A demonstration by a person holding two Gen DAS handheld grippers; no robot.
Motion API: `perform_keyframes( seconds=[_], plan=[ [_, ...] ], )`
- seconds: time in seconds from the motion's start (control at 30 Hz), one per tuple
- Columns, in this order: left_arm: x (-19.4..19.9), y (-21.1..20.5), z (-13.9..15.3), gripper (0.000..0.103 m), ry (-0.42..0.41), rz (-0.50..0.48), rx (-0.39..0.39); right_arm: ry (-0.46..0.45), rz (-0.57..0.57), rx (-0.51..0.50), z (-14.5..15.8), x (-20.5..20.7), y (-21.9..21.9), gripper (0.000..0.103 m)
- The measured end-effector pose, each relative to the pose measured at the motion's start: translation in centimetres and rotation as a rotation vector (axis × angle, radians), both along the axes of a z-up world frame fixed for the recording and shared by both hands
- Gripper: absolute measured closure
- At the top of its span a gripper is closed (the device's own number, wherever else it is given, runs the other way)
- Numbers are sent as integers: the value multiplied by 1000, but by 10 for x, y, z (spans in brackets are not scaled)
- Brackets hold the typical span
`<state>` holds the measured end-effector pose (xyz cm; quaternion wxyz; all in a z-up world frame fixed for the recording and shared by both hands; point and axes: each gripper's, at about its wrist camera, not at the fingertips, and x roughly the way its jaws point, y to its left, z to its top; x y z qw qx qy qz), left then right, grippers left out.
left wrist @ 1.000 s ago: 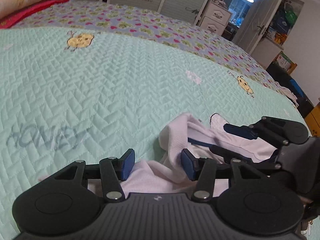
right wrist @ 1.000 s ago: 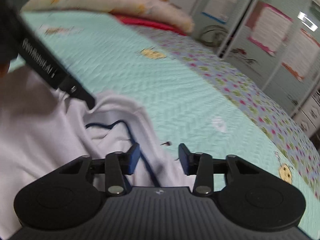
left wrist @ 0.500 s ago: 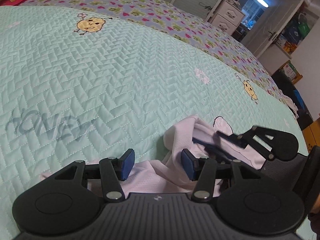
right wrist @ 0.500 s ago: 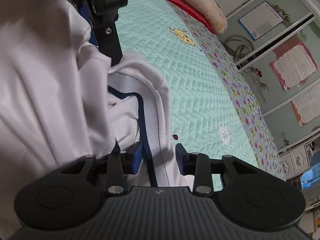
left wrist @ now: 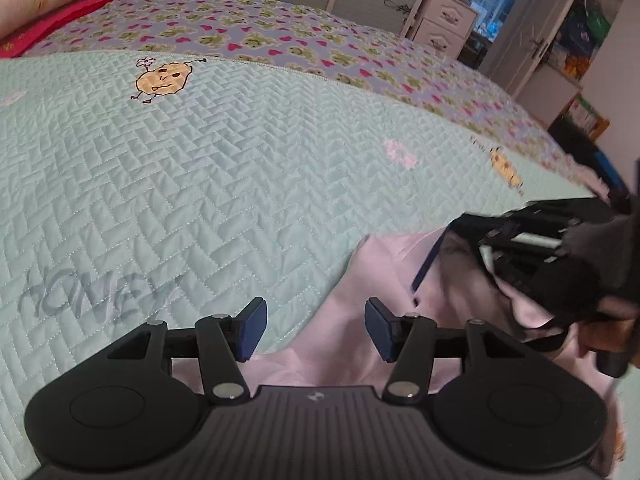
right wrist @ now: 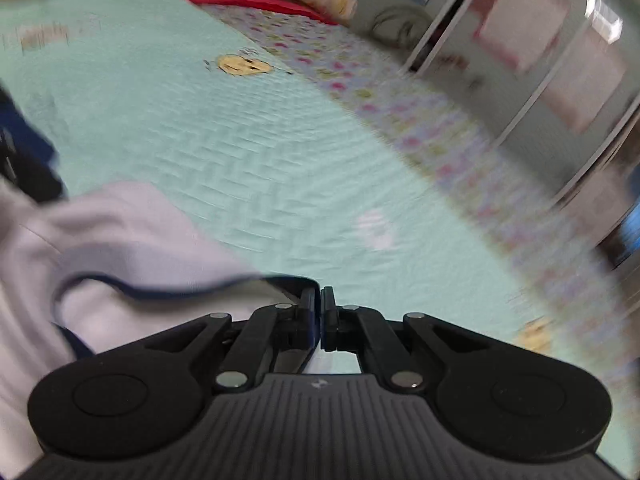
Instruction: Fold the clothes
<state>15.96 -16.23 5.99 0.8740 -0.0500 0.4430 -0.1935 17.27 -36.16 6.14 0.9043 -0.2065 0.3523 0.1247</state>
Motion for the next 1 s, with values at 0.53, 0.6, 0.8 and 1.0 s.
perform_keyframes(
  seconds=[0.53, 0.6, 0.8, 1.0],
  plan=[
    [-7, 1, -13, 45, 25, -7, 25, 477, -430, 1070, -43, -2, -61, 73],
    [-6, 2, -13, 45, 28, -8, 19, 488, -432, 1105, -45, -1, -60, 73],
    [-7, 6, -12, 45, 40, 6, -3, 520, -441, 1209, -52, 1, -56, 73],
    [-17, 36, 12, 44, -1, 80, -71, 473, -446, 1254, -34, -9, -75, 103]
  ],
)
